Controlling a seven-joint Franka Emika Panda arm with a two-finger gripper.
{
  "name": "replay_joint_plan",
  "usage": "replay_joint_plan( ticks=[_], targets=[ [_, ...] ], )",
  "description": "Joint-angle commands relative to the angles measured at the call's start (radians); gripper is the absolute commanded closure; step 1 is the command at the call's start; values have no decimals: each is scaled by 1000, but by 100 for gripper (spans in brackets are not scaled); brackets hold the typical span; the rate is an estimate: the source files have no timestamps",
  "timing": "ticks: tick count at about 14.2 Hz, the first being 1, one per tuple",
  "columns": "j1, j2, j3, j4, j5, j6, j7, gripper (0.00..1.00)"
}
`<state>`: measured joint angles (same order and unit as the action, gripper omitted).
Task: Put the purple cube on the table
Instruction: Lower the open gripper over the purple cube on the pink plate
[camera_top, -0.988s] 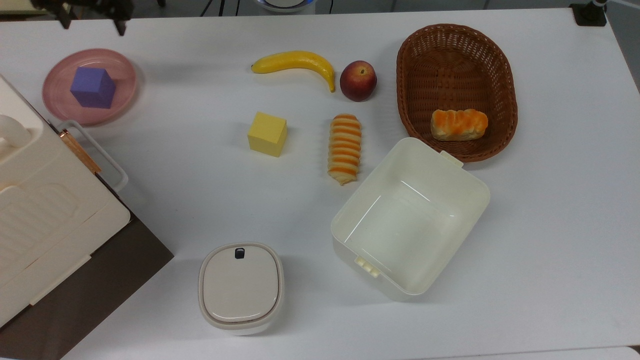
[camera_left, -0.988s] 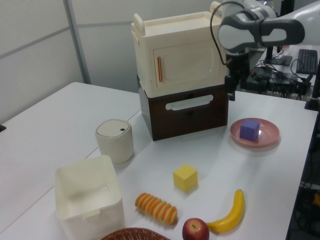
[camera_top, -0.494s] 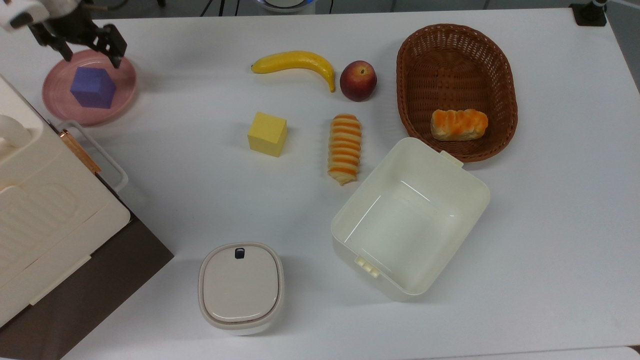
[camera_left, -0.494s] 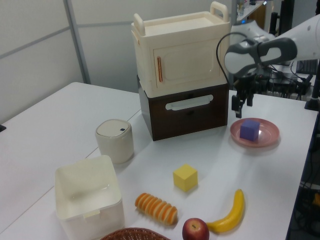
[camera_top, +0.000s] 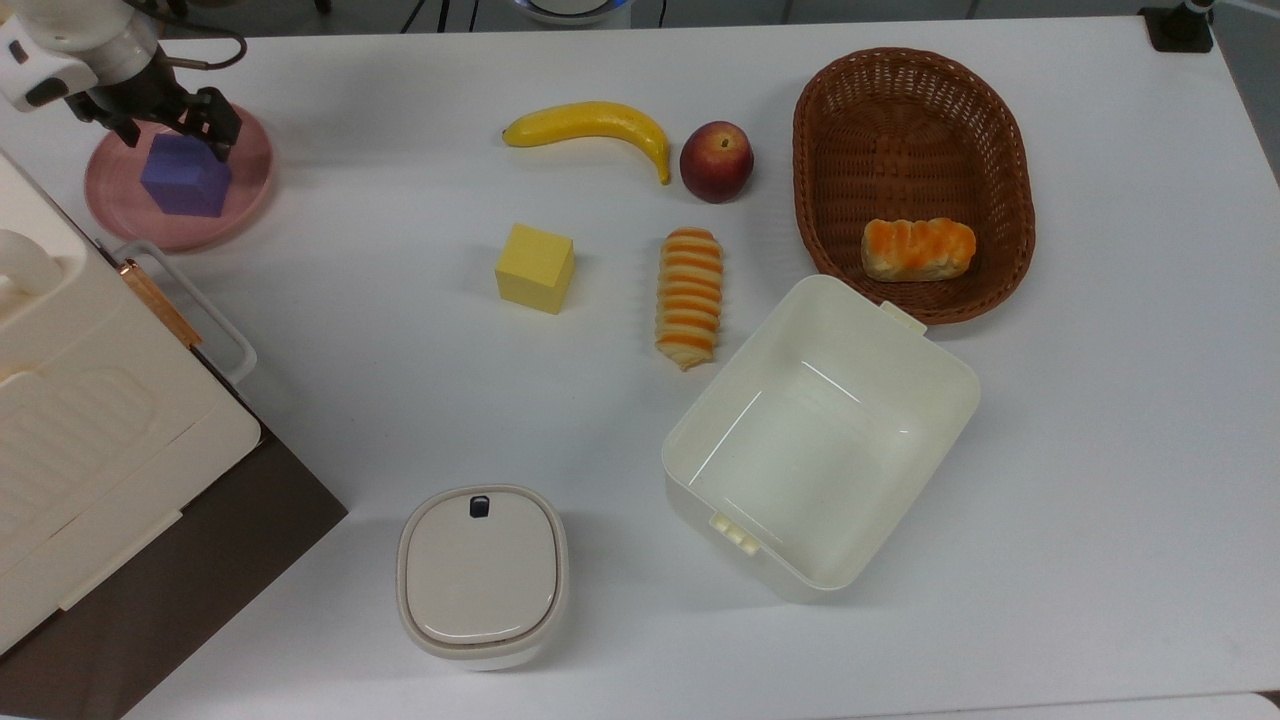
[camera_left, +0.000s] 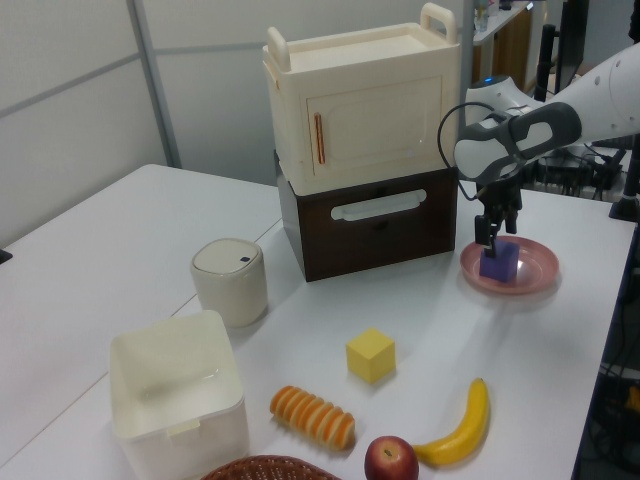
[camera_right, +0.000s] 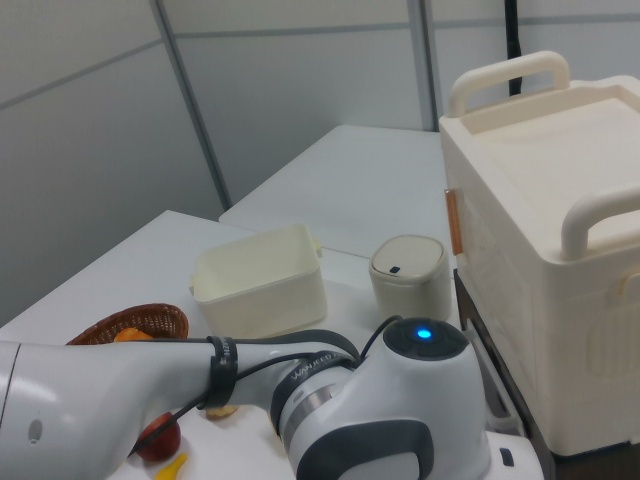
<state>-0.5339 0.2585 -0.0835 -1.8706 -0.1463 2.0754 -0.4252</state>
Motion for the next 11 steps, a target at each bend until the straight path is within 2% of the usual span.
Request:
replay_joint_plan(
  ticks=[1,7,8,11],
  targets=[
    [-18,8,1,-15,-21,26,-32,0],
    [-6,48,4,-18,-16,58,-23,1],
    [-6,53,4,-16,-18,58,-32,23],
    [-6,50,8,-12,-18,55,-33,74]
  ],
)
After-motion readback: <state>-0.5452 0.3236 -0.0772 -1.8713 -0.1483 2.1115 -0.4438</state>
